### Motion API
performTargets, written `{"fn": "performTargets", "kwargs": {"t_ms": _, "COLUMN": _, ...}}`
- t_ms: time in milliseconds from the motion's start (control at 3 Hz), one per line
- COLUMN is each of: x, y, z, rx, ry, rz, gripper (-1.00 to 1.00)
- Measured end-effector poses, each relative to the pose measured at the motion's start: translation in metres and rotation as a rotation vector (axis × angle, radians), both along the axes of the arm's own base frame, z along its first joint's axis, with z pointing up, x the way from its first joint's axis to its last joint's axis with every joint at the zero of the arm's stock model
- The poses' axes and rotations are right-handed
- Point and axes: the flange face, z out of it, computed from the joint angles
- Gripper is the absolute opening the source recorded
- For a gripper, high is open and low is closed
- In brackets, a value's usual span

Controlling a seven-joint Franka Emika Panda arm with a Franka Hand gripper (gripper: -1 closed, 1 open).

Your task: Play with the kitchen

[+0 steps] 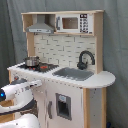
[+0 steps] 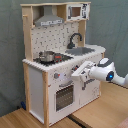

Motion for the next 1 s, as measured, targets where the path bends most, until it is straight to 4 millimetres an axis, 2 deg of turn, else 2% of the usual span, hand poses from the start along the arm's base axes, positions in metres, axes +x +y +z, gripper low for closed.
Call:
{"fn": "performTargets", "kwargs": {"t_ms": 333, "x": -0.0005, "y": 0.0013, "z": 0.0022, "rx": 0.045, "ry": -0.009, "rz": -0.01, "gripper": 1.0}}
{"fn": "performTargets", "kwargs": {"t_ms": 1000, "x": 0.0022, "y": -0.0009, "z": 0.007, "rx": 0.275, "ry": -0.03, "rz": -0.063, "gripper": 1.0}}
